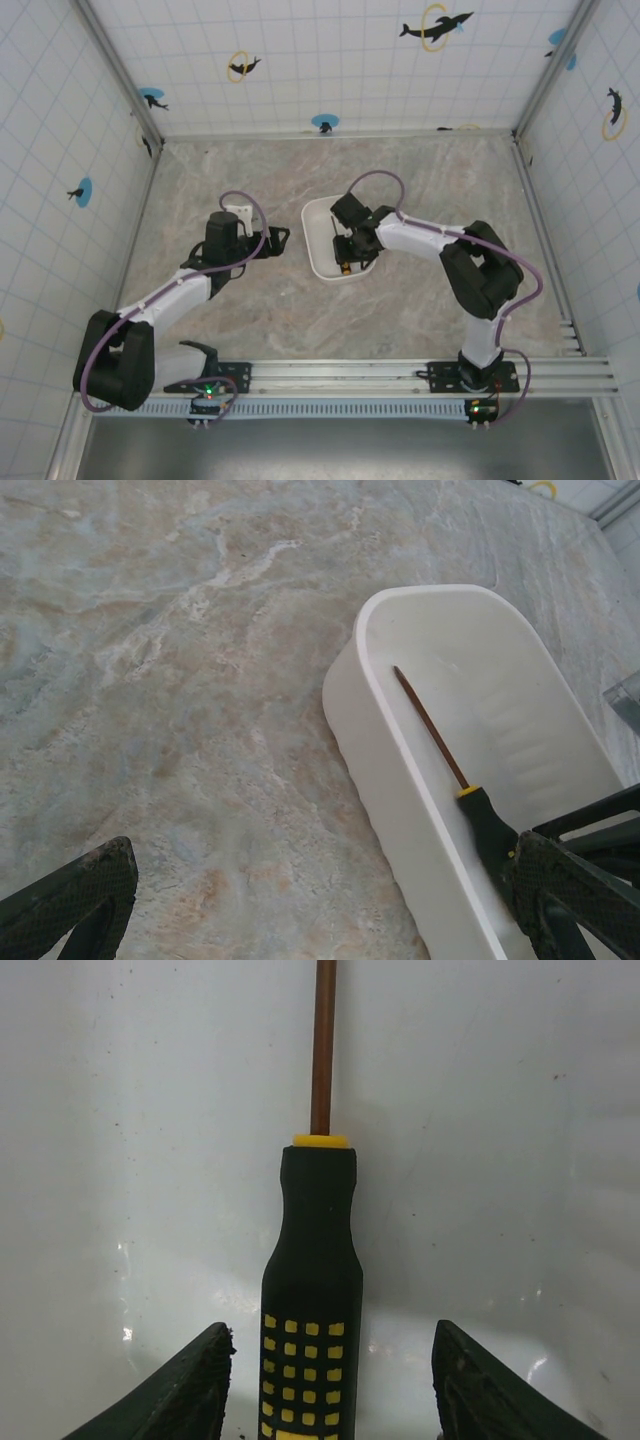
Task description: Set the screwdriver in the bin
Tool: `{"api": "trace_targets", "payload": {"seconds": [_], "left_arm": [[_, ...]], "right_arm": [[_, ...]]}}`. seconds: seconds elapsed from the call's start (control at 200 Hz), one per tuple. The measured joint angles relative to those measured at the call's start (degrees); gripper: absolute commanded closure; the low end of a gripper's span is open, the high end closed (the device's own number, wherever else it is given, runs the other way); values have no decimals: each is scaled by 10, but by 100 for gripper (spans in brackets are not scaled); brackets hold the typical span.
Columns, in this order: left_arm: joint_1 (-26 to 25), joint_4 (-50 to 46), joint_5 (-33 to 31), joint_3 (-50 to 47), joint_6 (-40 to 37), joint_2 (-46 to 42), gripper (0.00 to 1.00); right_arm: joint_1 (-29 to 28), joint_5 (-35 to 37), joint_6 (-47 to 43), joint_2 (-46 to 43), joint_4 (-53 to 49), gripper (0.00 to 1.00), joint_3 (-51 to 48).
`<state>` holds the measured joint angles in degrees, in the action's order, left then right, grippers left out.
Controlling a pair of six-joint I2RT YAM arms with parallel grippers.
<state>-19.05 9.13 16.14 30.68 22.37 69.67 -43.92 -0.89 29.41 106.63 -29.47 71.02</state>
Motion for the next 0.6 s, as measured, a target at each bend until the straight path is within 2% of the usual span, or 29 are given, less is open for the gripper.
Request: {"api": "trace_targets", "payload": {"seconds": [0.165,0.35,0.49,0.601], "left_arm": [[0,-17,-8,4,-4,-8,3],[0,-49,-40,29,-21,-34,2],[0,-71,-107,51,-40,-63,2],[0,-78,-180,54,-57,-99,2]], "right_arm": [[0,15,-32,-35,-33,37,13],[6,16,-90,-123,-50,34,17],[39,20,-142,-210,-24,32,-6],[94,47,-185,-304,45,29,-85]]}}
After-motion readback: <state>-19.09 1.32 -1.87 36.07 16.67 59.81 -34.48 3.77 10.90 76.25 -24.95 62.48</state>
